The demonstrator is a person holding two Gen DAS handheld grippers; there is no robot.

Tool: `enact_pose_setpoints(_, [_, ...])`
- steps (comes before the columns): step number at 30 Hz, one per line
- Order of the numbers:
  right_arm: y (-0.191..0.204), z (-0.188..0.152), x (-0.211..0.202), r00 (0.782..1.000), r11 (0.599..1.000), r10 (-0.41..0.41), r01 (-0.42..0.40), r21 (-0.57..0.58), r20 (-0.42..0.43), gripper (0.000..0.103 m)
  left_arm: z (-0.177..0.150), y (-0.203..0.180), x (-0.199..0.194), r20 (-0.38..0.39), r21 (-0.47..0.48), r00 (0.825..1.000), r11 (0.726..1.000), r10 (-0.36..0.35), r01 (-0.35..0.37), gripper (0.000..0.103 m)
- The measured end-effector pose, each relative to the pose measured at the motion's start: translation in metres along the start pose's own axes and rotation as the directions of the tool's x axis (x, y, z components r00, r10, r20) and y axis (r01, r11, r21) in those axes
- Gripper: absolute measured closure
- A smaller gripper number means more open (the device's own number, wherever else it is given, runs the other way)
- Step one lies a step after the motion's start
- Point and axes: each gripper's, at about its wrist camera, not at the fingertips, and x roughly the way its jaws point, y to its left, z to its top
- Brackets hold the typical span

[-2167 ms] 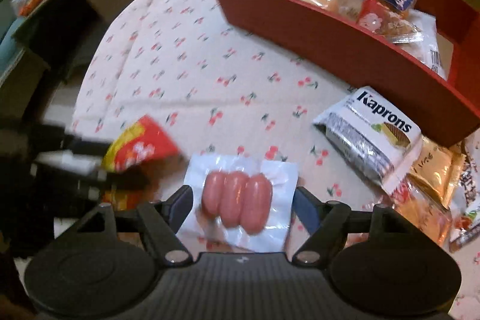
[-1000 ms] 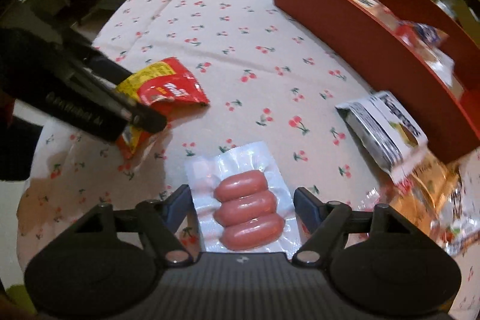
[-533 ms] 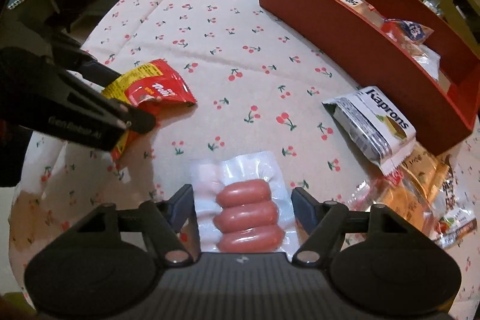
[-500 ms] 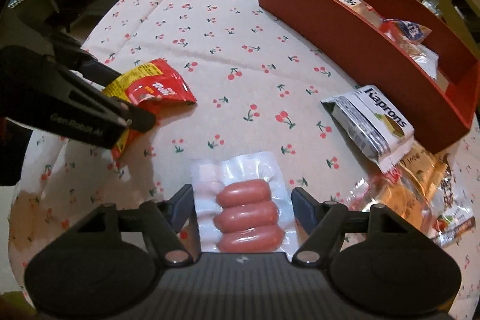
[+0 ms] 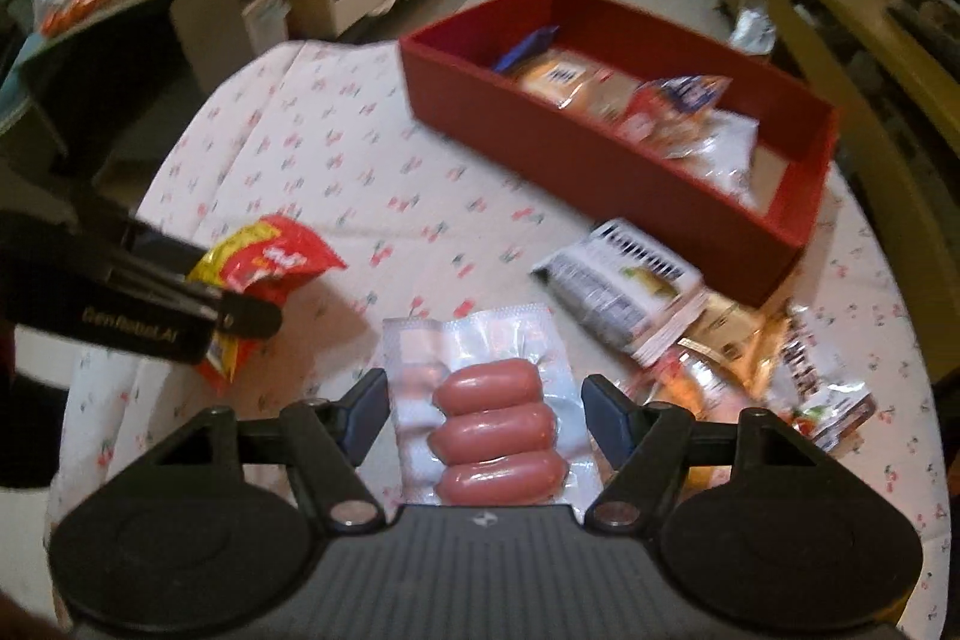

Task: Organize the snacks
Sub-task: 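Lower the Trolli bag with left tool while right lowers sausage pack into box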

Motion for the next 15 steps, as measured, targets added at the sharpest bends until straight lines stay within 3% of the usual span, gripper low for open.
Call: enact_pose_setpoints(15, [-0.037,0.032,-0.011,0.991,0.985,-0.064,0.044,0.168,0.114,0.026,0.044,-0.034,-0.003,0.098,0.003,0.995,1.000,-0.028,0.028,0.044])
